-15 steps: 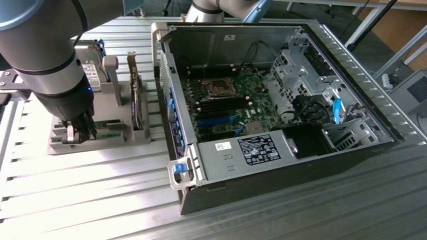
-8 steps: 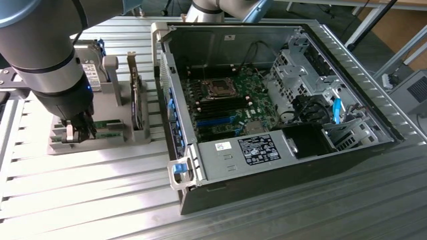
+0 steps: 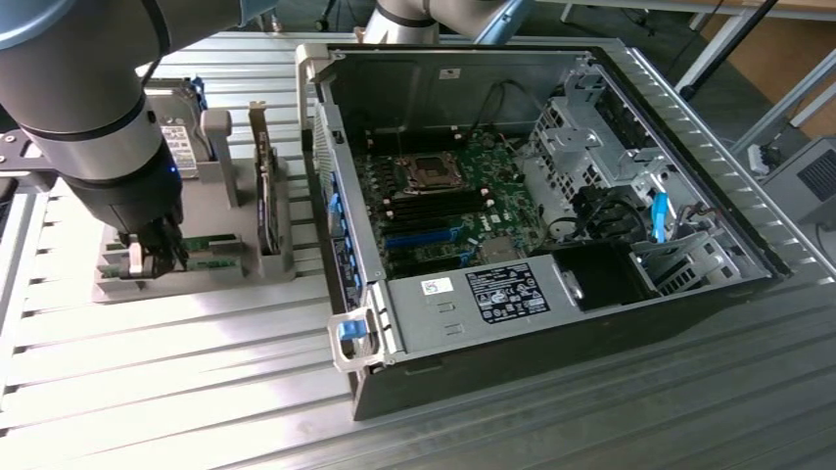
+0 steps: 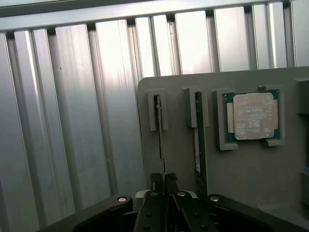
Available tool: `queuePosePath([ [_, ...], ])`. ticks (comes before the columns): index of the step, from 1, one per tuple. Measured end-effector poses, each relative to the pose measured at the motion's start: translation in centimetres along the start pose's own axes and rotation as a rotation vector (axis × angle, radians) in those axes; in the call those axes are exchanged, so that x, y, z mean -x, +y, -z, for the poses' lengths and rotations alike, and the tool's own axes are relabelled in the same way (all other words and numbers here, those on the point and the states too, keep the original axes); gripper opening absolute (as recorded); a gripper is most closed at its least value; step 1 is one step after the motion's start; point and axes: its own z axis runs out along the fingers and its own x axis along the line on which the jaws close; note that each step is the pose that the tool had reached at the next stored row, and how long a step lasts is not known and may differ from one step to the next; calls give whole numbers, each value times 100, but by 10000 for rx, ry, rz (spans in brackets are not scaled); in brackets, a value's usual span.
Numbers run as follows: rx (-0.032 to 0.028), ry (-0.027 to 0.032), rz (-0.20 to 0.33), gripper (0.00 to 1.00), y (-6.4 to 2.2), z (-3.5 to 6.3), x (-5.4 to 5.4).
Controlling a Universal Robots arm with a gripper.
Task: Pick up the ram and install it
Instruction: 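Pick up the ram and move it above insertion slot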
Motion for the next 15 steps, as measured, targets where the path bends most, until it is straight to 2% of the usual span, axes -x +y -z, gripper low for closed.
queuePosePath([
  [12, 0, 0, 0, 13, -1, 72, 2],
  [15, 0, -2, 0, 13, -1, 123, 4],
])
